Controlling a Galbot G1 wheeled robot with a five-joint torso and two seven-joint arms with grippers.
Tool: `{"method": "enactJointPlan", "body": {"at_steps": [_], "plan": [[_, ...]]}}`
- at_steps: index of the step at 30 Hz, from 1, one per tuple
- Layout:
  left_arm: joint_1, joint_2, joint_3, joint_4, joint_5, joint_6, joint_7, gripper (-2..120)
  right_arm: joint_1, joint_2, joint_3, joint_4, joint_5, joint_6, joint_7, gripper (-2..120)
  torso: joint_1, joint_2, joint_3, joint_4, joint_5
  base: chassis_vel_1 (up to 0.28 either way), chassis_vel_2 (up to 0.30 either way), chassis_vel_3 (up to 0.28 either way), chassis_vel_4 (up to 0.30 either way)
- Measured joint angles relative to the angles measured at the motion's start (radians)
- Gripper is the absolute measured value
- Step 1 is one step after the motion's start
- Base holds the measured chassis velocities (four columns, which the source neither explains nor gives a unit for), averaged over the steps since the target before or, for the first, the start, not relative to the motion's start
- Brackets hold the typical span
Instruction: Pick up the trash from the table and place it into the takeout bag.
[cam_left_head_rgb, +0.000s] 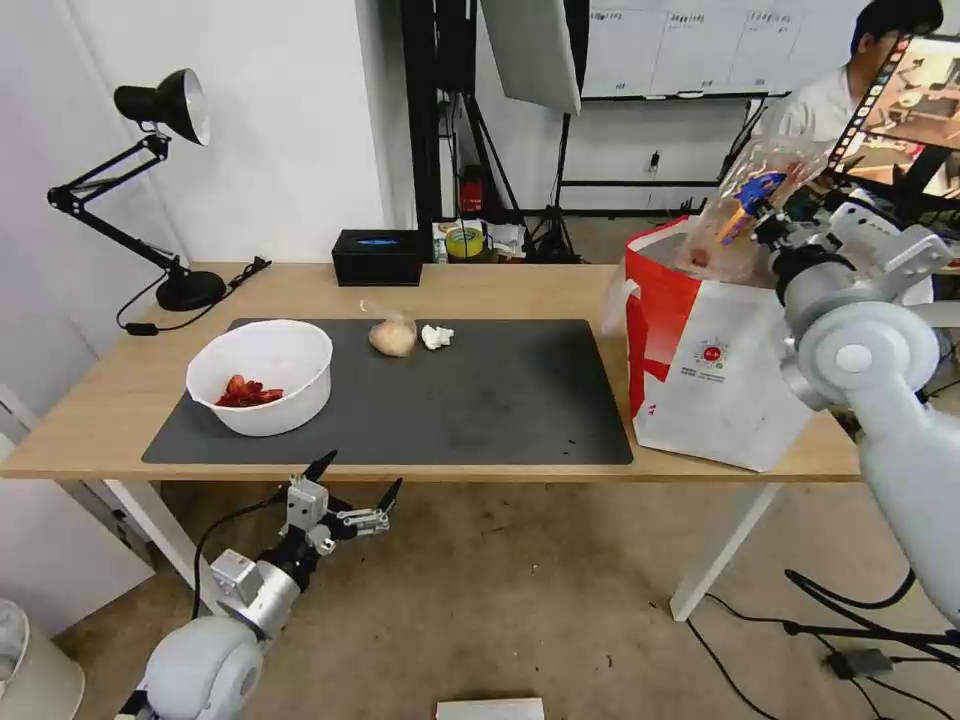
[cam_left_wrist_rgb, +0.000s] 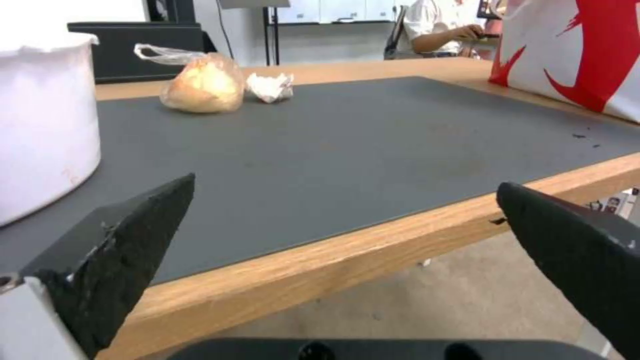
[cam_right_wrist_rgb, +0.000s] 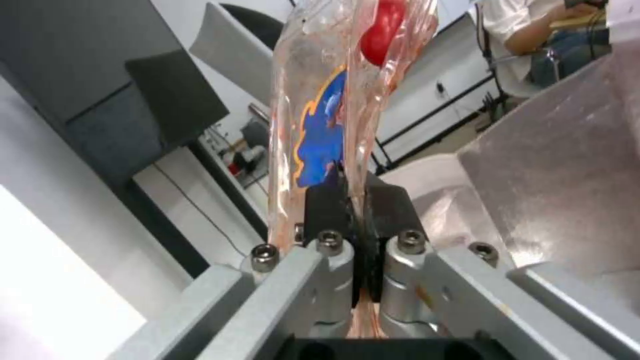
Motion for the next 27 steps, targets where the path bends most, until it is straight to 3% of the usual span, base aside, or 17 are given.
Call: {"method": "enactJointPlan", "body": {"at_steps": [5, 12, 17, 27], "plan": [[-0.011, 0.002, 0.012, 0.009, 0.0, 0.0, 0.0, 101, -0.021, 0.0, 0.015, 0.008, 0.031, -0.003, 0.002, 0, 0.0, 0.0, 0.0, 0.0, 0.0, 0.0, 0.0, 0.0, 0.0], [-0.014, -0.002, 0.019, 0.017, 0.005, 0.001, -0.004, 100, -0.047, 0.01, 0.032, 0.025, 0.117, -0.002, 0.063, 2, 0.0, 0.0, 0.0, -0.0002, 0.0, 0.0, 0.0, 0.0, 0.0], [-0.002, 0.01, 0.017, 0.017, 0.012, 0.002, -0.024, 100, -0.043, 0.029, 0.049, 0.031, 0.226, 0.026, 0.148, 19, 0.0, 0.0, 0.0, 0.0, -0.0001, 0.0, 0.0, 0.0, 0.0], [-0.005, 0.011, 0.016, 0.012, 0.012, 0.003, -0.029, 100, -0.007, 0.032, 0.039, 0.015, 0.244, 0.027, 0.146, 52, 0.0, 0.0, 0.0, 0.0, 0.0, 0.0, 0.0, 0.0, 0.0]]}}
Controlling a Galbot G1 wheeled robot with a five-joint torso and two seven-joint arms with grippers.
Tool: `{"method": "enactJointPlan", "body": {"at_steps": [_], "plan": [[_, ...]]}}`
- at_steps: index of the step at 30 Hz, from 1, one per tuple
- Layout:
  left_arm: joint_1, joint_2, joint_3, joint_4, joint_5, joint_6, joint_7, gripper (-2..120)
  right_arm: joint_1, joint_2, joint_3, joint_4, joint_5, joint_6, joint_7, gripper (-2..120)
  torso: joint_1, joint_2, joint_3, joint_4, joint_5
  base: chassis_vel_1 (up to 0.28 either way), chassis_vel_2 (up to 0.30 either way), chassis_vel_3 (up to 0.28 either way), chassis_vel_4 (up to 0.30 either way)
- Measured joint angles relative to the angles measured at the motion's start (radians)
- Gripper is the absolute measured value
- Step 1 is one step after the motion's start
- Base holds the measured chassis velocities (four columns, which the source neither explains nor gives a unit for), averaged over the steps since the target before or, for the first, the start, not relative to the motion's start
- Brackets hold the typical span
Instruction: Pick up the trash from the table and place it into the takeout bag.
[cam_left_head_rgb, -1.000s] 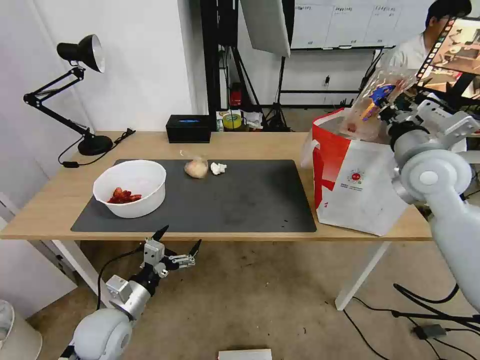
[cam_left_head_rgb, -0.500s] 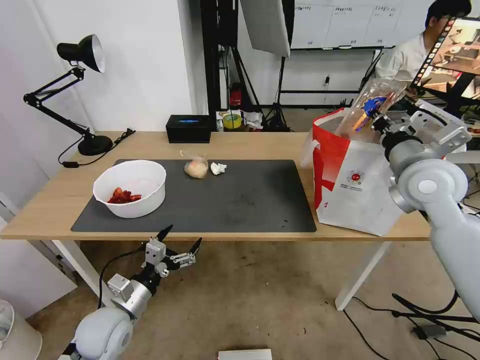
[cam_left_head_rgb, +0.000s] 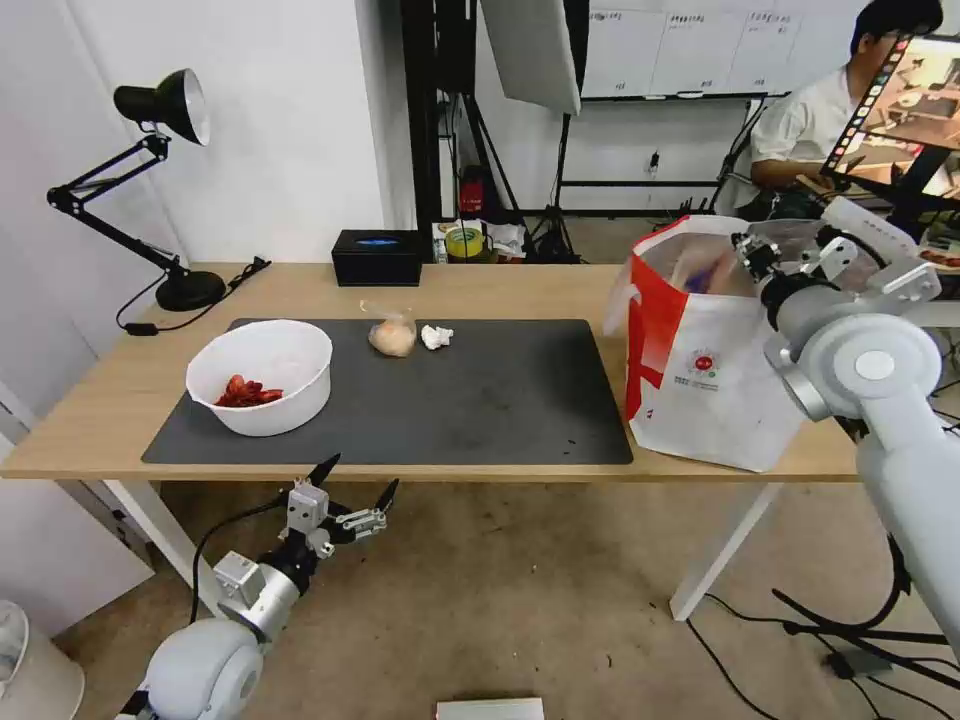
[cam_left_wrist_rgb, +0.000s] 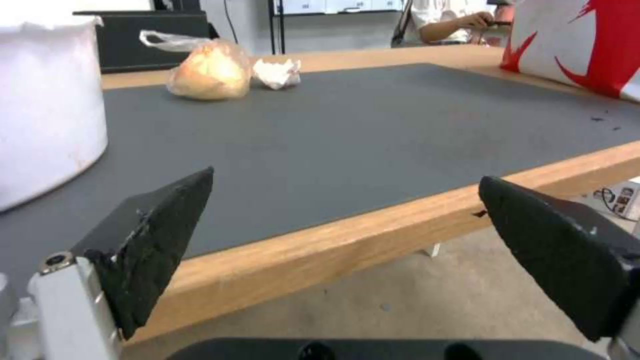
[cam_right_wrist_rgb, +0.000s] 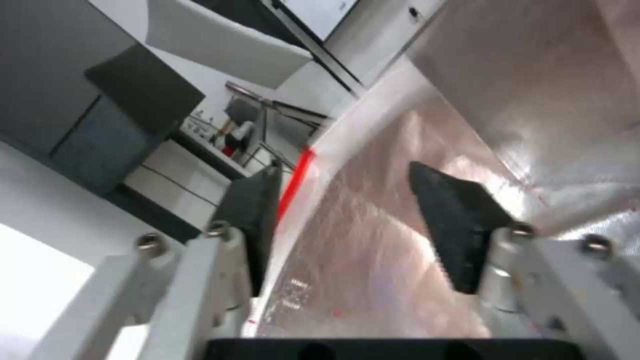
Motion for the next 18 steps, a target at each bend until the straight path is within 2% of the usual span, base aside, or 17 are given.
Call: {"method": "enactJointPlan", "body": {"at_steps": [2, 3, 6, 7, 10, 11, 12, 14, 15, 17, 18], "plan": [[-0.001, 0.001, -0.001, -0.004, -0.002, 0.001, -0.002, 100, 0.007, -0.006, -0.003, 0.0, 0.0, -0.002, -0.017, 65, 0.0, 0.0, 0.0, 0.0, 0.0, 0.0, 0.0, 0.0, 0.0], [-0.001, 0.001, -0.001, -0.004, -0.002, 0.001, -0.002, 100, 0.007, -0.006, -0.003, 0.0, 0.0, -0.002, -0.017, 65, 0.0, 0.0, 0.0, 0.0, 0.0, 0.0, 0.0, 0.0, 0.0], [-0.002, 0.006, -0.007, -0.007, -0.009, 0.001, -0.003, 100, 0.01, -0.024, -0.003, 0.009, -0.009, -0.013, -0.07, 78, 0.0, 0.0, 0.0, 0.0, 0.0001, 0.0, 0.0, 0.0, 0.0], [-0.002, 0.006, -0.007, -0.007, -0.009, 0.001, -0.003, 100, 0.01, -0.024, -0.003, 0.009, -0.009, -0.013, -0.07, 78, 0.0, 0.0, 0.0, 0.0, 0.0001, 0.0, 0.0, 0.0, 0.0], [-0.004, 0.006, -0.012, -0.009, -0.023, 0.0, -0.004, 100, 0.0, -0.061, -0.01, 0.048, -0.076, -0.044, -0.205, 92, 0.0, 0.0, 0.0, 0.0, 0.0, 0.0, 0.0, 0.0, 0.0], [-0.004, 0.006, -0.012, -0.009, -0.023, 0.0, -0.004, 100, 0.0, -0.061, -0.01, 0.048, -0.076, -0.044, -0.205, 92, 0.0, 0.0, 0.0, 0.0, 0.0, 0.0, 0.0, 0.0, 0.0], [-0.004, 0.003, -0.012, -0.009, -0.025, -0.003, -0.005, 100, -0.01, -0.076, -0.019, 0.065, -0.113, -0.051, -0.255, 96, 0.0, 0.0, 0.0, 0.0, 0.0001, 0.0, 0.0, 0.0, 0.0], [-0.003, -0.004, -0.013, -0.01, -0.026, -0.015, -0.006, 100, -0.034, -0.107, -0.039, 0.109, -0.218, -0.057, -0.379, 100, 0.0, 0.0, 0.0, 0.0, 0.0, 0.0, 0.0, 0.0, 0.0], [-0.003, -0.004, -0.013, -0.01, -0.026, -0.015, -0.006, 100, -0.034, -0.107, -0.039, 0.109, -0.218, -0.057, -0.379, 100, 0.0, 0.0, 0.0, 0.0, 0.0, 0.0, 0.0, 0.0, 0.0], [0.003, -0.012, -0.017, -0.01, -0.023, -0.024, -0.006, 100, -0.066, -0.131, -0.059, 0.155, -0.354, -0.053, -0.489, 100, 0.0, 0.0, 0.0, 0.0, -0.0001, 0.0, 0.0, 0.0, 0.0], [0.003, -0.012, -0.017, -0.01, -0.023, -0.024, -0.006, 100, -0.066, -0.131, -0.059, 0.155, -0.354, -0.053, -0.489, 100, 0.0, 0.0, 0.0, 0.0, -0.0001, 0.0, 0.0, 0.0, 0.0]]}}
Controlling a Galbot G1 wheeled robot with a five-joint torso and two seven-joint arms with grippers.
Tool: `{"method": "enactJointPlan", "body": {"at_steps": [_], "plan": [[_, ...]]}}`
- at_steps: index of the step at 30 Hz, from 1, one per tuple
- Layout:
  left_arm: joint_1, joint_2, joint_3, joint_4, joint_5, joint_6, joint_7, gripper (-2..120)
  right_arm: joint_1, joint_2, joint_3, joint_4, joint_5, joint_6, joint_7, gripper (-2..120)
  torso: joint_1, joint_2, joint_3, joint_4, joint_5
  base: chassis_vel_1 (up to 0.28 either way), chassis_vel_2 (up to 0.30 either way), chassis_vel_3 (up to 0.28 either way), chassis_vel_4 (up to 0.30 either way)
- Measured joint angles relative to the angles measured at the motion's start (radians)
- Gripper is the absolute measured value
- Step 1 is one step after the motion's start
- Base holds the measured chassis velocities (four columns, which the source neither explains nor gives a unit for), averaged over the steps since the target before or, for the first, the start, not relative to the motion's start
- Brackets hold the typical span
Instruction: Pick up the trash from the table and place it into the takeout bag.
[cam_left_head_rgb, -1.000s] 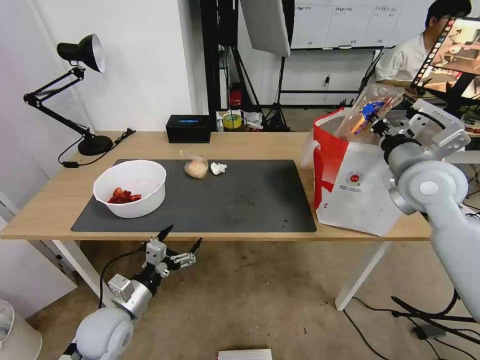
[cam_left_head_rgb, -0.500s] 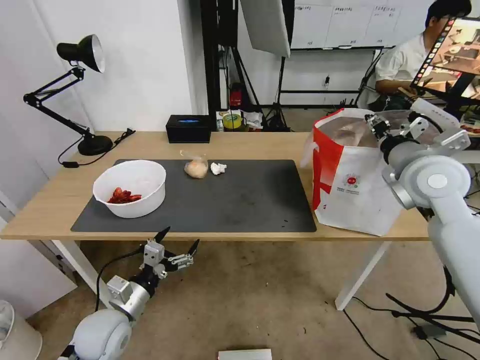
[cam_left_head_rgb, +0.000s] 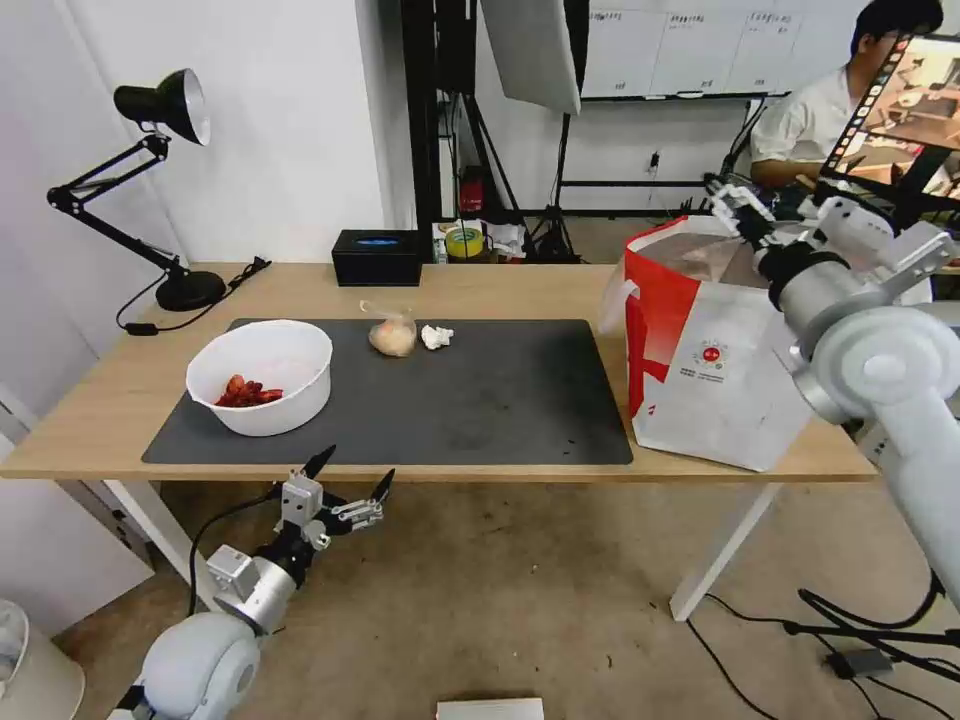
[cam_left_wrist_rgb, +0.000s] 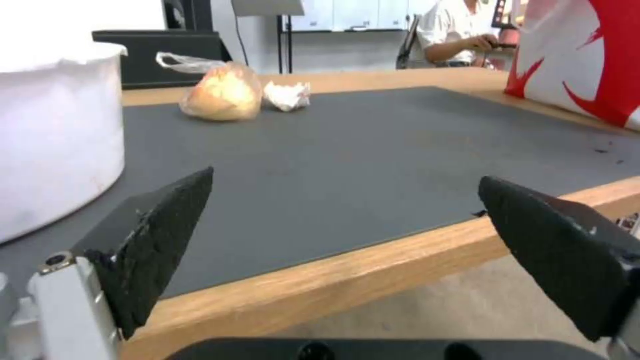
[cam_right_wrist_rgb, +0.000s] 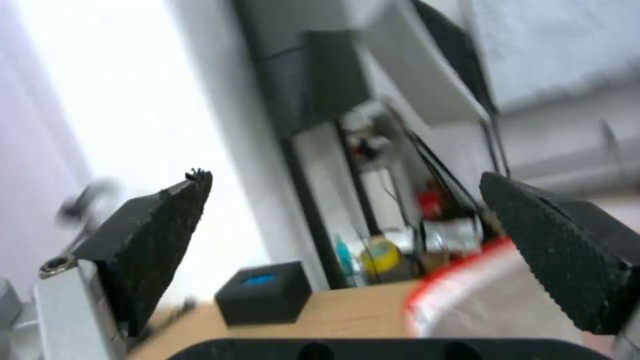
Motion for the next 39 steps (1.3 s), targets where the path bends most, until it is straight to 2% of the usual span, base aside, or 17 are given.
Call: {"method": "enactJointPlan", "body": {"at_steps": [2, 8, 11, 12, 15, 19, 22, 26, 33, 39], "plan": [[0.011, -0.007, -0.009, -0.004, 0.012, -0.013, 0.0, 100, -0.061, -0.023, -0.017, 0.059, -0.136, 0.03, -0.074, 100, 0.0, 0.0, 0.0, 0.0001, 0.0001, 0.0, 0.0, 0.0, 0.0], [0.033, -0.012, -0.029, -0.013, 0.035, -0.044, -0.024, 100, -0.204, -0.046, 0.007, 0.127, -0.276, 0.104, -0.14, 100, 0.0, 0.0, 0.0, 0.0001, 0.0002, 0.0, 0.0, 0.0, 0.0], [0.048, -0.024, -0.054, -0.014, 0.05, -0.061, -0.045, 100, -0.373, -0.049, 0.06, 0.172, -0.388, 0.175, -0.173, 100, 0.0, 0.0, 0.0, -0.0003, 0.0004, 0.0, 0.0, 0.0, 0.0], [0.048, -0.024, -0.054, -0.014, 0.05, -0.061, -0.045, 100, -0.373, -0.049, 0.06, 0.172, -0.388, 0.175, -0.173, 100, 0.0, 0.0, 0.0, -0.0003, 0.0004, 0.0, 0.0, 0.0, 0.0], [0.064, -0.044, -0.076, -0.003, 0.09, -0.087, -0.052, 100, -0.509, -0.019, 0.079, 0.189, -0.503, 0.247, -0.174, 100, 0.0, 0.0, 0.0, -0.0001, 0.0003, 0.0, 0.0, 0.0, 0.0], [0.079, -0.056, -0.088, 0.005, 0.115, -0.099, -0.057, 100, -0.591, 0.012, 0.104, 0.19, -0.56, 0.28, -0.172, 100, 0.0, 0.0, 0.0, 0.0, 0.0001, 0.0, 0.0, 0.0, 0.0], [0.096, -0.075, -0.107, 0.025, 0.129, -0.117, -0.075, 100, -0.729, 0.069, 0.139, 0.181, -0.643, 0.322, -0.167, 100, 0.0, 0.0, 0.0, -0.0001, -0.0001, 0.0, 0.0, 0.0, 0.0], [0.11, -0.085, -0.123, 0.044, 0.135, -0.129, -0.077, 100, -0.838, 0.12, 0.151, 0.155, -0.693, 0.356, -0.164, 100, 0.0, 0.0, 0.0, -0.0002, 0.0, 0.0, 0.0, 0.0, 0.0], [0.129, -0.09, -0.144, 0.077, 0.141, -0.149, -0.076, 100, -0.937, 0.184, 0.138, 0.083, -0.774, 0.403, -0.16, 100, 0.0, 0.0, 0.0, -0.0001, 0.0002, 0.0, 0.0, 0.0, 0.0], [0.139, -0.089, -0.155, 0.084, 0.148, -0.149, -0.07, 100, -0.959, 0.219, 0.115, 0.043, -0.783, 0.412, -0.151, 100, 0.0, 0.0, 0.0, -0.0001, 0.0001, 0.0, 0.0, 0.0, 0.0]]}}
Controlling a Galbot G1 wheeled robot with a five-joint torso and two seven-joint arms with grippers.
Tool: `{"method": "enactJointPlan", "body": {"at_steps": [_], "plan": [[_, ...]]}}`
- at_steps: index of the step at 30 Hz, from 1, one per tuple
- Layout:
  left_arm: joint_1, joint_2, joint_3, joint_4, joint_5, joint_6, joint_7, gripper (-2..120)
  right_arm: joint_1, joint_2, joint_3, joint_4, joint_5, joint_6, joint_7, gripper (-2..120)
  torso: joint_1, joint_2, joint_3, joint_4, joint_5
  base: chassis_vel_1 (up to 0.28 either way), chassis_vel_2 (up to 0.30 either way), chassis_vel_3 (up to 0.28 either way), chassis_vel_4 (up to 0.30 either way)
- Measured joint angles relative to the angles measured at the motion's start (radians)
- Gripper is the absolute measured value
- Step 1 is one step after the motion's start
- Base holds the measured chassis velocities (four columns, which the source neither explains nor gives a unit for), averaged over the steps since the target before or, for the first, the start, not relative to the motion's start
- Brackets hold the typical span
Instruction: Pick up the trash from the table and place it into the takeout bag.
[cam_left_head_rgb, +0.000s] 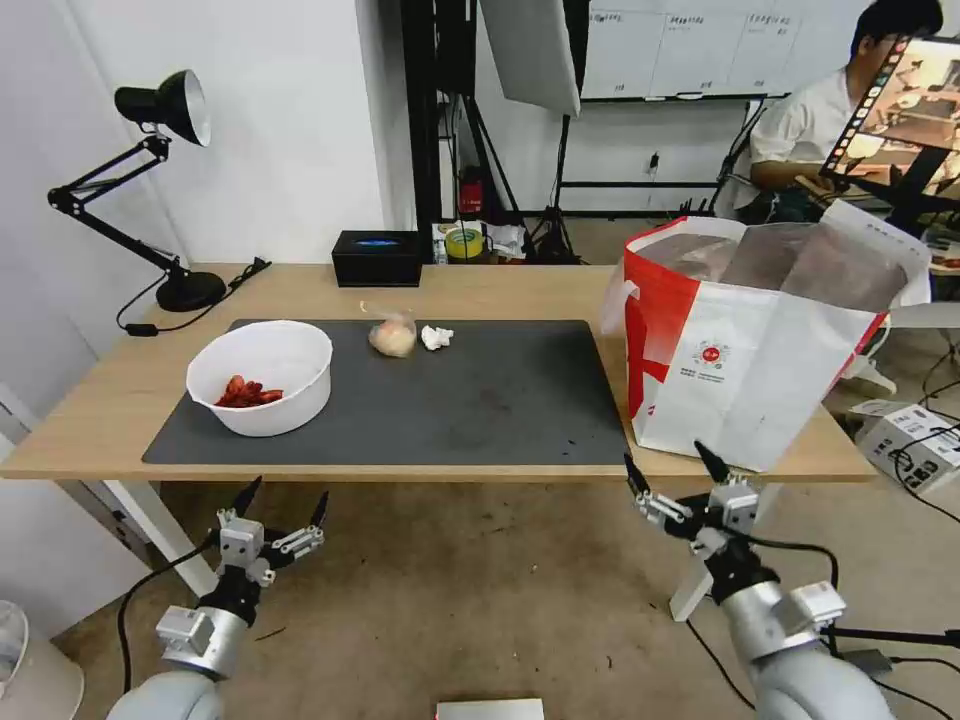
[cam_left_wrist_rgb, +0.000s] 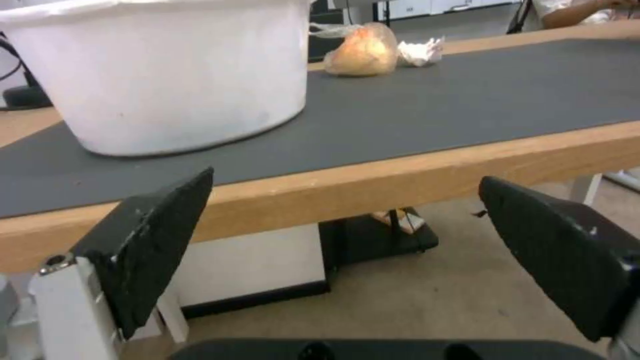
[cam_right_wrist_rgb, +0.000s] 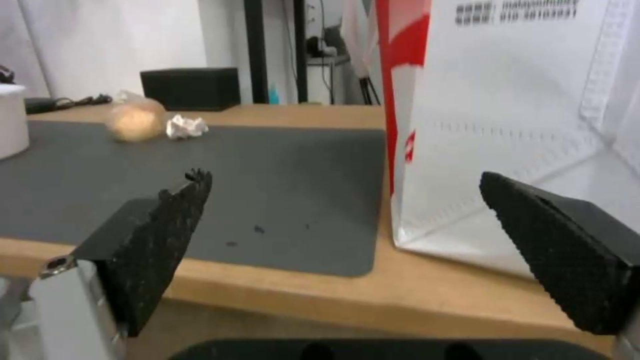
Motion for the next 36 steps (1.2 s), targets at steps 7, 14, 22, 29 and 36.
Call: {"method": "enactJointPlan", "body": {"at_steps": [7, 14, 22, 29, 36], "plan": [[0.003, -0.003, -0.001, 0.0, 0.006, 0.0, 0.004, 100, 0.004, 0.02, -0.028, -0.009, -0.016, 0.002, 0.001, 100, 0.0, 0.0, 0.0, 0.0, 0.0, 0.0, 0.0, 0.0, 0.0], [0.003, -0.008, 0.003, -0.001, 0.006, -0.002, 0.005, 100, 0.01, 0.027, -0.049, -0.013, -0.029, 0.002, 0.002, 100, 0.0, 0.0, 0.0, 0.0, 0.0, 0.0, 0.0, 0.0, 0.0], [-0.008, -0.012, 0.012, 0.001, 0.005, -0.002, 0.006, 100, 0.017, 0.037, -0.07, -0.024, -0.036, -0.001, 0.003, 100, 0.0, 0.0, 0.0, 0.0, 0.0, 0.0, 0.0, 0.0, 0.0], [-0.011, -0.012, 0.013, -0.005, 0.004, -0.002, 0.006, 100, 0.099, 0.016, -0.155, -0.03, -0.022, -0.035, 0.01, 100, 0.0, 0.0, 0.0, -0.0002, 0.0001, 0.0, 0.0, 0.0, 0.0], [-0.01, -0.008, 0.011, -0.02, 0.002, -0.002, 0.006, 100, 0.349, -0.07, -0.32, -0.02, 0.053, -0.127, 0.047, 100, 0.0, 0.0, 0.0, 0.0004, -0.0001, 0.0, 0.0, 0.0, 0.0]]}}
